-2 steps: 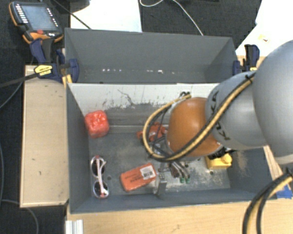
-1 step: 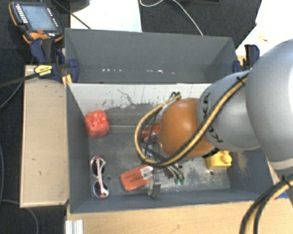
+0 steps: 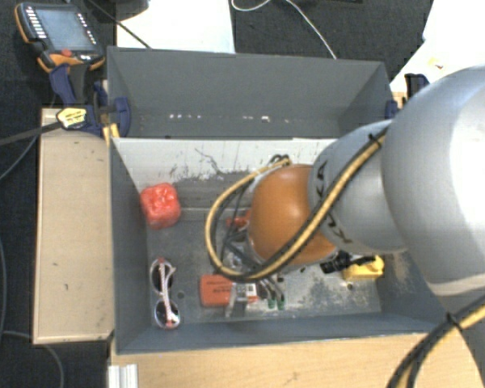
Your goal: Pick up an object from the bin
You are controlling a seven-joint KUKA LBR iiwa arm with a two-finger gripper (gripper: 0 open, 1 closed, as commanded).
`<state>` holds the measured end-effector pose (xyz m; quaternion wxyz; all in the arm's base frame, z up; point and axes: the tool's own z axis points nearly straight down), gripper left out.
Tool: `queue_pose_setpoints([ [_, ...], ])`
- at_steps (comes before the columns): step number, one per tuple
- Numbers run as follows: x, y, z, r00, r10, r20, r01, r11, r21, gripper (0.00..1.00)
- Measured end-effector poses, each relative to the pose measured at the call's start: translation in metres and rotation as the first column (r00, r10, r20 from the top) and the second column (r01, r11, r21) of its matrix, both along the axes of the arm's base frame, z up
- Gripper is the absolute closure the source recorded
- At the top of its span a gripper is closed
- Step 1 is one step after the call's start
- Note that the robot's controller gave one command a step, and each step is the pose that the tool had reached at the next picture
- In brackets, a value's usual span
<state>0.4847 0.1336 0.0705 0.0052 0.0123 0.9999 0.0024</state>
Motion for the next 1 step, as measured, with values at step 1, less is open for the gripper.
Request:
queue_pose_setpoints([
  [1,0.0000,0.0000,0.0000,1.000,-0.005,0.000,0.005,1.000,0.000,1.00],
])
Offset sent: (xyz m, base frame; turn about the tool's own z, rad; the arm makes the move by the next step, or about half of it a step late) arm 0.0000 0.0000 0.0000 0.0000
